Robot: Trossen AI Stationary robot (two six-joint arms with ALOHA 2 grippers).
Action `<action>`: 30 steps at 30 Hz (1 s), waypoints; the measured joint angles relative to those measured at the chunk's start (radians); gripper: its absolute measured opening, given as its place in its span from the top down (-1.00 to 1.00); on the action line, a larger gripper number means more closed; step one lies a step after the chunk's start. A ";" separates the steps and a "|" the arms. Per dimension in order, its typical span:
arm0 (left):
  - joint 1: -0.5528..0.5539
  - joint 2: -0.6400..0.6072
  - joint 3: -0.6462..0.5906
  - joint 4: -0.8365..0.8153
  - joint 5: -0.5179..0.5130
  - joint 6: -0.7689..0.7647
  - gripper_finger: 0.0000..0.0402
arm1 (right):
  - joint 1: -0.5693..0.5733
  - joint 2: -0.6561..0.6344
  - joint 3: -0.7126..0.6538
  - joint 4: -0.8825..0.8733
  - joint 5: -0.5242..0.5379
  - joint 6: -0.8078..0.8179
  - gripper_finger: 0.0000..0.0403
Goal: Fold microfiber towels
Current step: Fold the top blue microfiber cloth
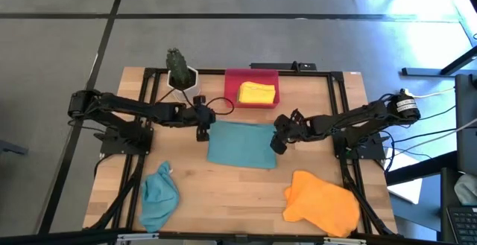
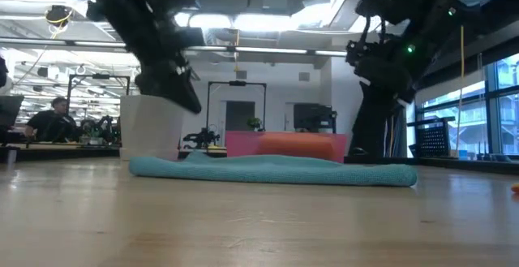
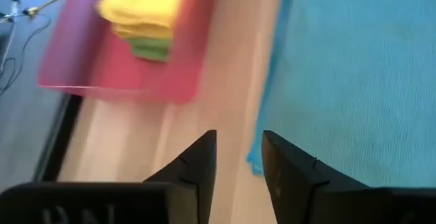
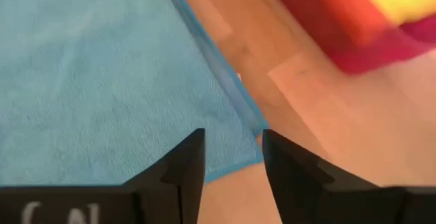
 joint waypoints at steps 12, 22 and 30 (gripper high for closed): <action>-0.205 -0.007 -0.056 0.267 0.065 -0.170 0.47 | 0.077 0.004 -0.068 0.334 0.002 -0.138 0.26; -0.210 0.093 -0.091 0.723 0.105 -0.097 0.47 | 0.028 0.006 -0.082 0.709 -0.087 -0.261 0.26; -0.211 0.093 -0.091 0.643 0.105 -0.117 0.47 | 0.042 0.008 -0.082 0.681 -0.103 -0.227 0.26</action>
